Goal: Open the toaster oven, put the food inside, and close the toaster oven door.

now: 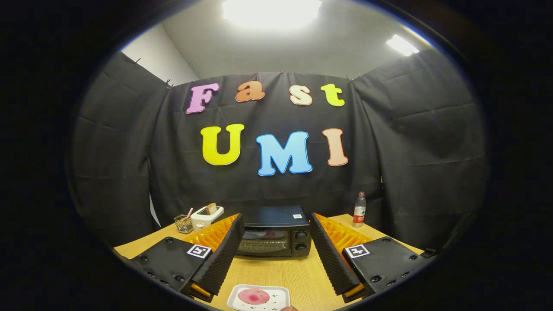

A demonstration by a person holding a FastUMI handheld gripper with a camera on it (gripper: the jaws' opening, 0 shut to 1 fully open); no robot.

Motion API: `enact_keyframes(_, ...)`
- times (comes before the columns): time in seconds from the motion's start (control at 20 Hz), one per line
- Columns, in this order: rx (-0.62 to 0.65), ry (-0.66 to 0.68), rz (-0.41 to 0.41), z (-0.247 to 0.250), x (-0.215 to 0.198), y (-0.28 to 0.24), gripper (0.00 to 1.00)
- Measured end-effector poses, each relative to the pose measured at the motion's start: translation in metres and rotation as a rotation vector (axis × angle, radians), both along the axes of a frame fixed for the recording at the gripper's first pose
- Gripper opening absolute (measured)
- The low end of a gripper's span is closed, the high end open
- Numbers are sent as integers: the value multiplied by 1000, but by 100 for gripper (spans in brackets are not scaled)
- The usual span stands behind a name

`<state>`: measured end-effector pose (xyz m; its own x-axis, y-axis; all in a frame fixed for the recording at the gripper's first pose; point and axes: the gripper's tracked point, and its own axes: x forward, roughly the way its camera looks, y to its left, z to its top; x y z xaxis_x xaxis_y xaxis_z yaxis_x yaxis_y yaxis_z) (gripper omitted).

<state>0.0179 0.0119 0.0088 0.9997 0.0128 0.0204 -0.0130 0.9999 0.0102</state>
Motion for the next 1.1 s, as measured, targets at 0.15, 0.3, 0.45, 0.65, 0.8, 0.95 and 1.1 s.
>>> enact_keyframes(0.15,1,-3,17,2,15,12,97)
enact_keyframes(0.3,-2,9,37,-2,36,28,97)
enact_keyframes(0.45,8,22,54,-7,54,44,97)
enact_keyframes(0.65,20,47,59,-15,87,59,97)
enact_keyframes(0.8,27,68,58,-25,114,68,97)
enact_keyframes(0.95,34,80,51,-36,139,73,97)
enact_keyframes(1.1,30,113,47,-53,163,76,97)
